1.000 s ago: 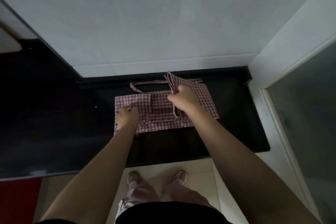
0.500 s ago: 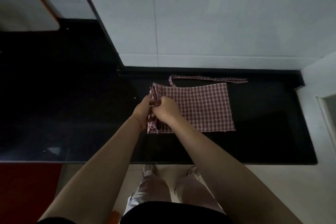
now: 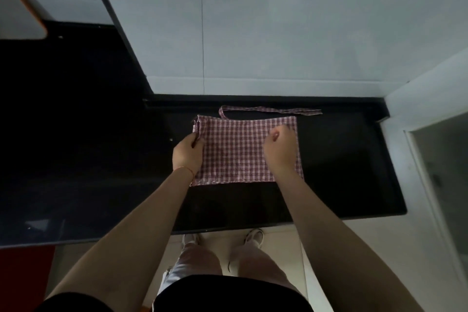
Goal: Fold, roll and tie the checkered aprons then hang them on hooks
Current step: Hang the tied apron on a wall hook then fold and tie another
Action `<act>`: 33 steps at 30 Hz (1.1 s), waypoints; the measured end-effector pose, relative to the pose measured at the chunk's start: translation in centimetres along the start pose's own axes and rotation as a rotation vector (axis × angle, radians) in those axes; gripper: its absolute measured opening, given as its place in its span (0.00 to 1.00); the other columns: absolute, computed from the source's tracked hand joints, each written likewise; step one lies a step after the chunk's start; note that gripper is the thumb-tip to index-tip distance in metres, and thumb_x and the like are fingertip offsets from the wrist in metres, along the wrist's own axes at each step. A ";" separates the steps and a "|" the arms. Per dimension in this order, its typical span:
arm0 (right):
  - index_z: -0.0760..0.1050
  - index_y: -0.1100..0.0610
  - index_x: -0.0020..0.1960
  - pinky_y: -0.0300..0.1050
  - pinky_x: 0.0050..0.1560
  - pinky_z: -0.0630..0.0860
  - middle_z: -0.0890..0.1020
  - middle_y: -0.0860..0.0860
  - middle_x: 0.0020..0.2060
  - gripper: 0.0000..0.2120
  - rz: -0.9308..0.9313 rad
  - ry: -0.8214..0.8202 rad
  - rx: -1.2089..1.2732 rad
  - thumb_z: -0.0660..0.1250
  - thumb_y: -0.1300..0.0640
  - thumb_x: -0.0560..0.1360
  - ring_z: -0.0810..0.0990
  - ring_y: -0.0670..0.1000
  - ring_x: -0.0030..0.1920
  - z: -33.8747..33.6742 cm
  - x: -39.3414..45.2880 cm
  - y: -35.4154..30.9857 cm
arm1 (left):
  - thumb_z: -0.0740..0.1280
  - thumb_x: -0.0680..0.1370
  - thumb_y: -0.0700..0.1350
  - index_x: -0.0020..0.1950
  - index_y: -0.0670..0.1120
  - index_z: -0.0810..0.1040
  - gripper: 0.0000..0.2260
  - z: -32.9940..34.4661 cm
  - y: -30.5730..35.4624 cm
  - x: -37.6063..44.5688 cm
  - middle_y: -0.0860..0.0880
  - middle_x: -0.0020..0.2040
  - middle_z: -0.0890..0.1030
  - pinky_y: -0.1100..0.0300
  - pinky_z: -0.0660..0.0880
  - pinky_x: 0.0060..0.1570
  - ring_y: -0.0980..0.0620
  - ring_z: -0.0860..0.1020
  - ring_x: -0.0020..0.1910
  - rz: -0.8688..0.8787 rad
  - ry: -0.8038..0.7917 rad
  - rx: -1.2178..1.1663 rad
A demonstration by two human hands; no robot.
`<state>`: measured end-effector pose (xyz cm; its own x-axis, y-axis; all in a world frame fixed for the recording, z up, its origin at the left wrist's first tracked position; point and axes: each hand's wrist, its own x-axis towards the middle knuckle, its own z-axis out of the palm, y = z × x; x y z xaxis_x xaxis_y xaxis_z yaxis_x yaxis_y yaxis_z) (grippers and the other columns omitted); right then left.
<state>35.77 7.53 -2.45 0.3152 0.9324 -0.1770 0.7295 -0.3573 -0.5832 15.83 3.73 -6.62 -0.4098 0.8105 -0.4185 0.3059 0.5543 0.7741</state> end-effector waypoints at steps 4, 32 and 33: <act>0.71 0.52 0.52 0.44 0.51 0.73 0.70 0.47 0.49 0.06 0.060 0.170 -0.121 0.67 0.58 0.76 0.74 0.47 0.47 -2.7 1.1 5.1 | 0.63 0.80 0.45 0.75 0.45 0.65 0.22 1.1 -0.5 -0.6 0.41 0.68 0.71 0.43 0.70 0.63 0.41 0.70 0.66 0.160 0.292 0.415; 0.73 0.54 0.55 0.44 0.42 0.74 0.78 0.51 0.49 0.08 0.188 -0.852 -0.540 0.68 0.56 0.77 0.78 0.49 0.46 -9.0 4.4 11.4 | 0.47 0.81 0.62 0.80 0.60 0.39 0.29 8.1 -3.2 -2.5 0.50 0.81 0.39 0.39 0.36 0.75 0.45 0.36 0.79 0.326 -0.037 0.887; 0.73 0.54 0.55 0.45 0.43 0.75 0.78 0.52 0.49 0.07 0.149 -0.773 -0.532 0.67 0.56 0.78 0.78 0.49 0.45 -9.3 5.3 10.6 | 0.50 0.81 0.61 0.80 0.59 0.43 0.29 8.0 -3.2 -2.6 0.49 0.81 0.42 0.39 0.36 0.75 0.44 0.38 0.79 0.334 -0.032 0.878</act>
<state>50.80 8.16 -2.16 0.0774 0.5848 -0.8075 0.9551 -0.2758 -0.1082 22.84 1.38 -11.81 -0.1642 0.9510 -0.2620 0.9474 0.2260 0.2264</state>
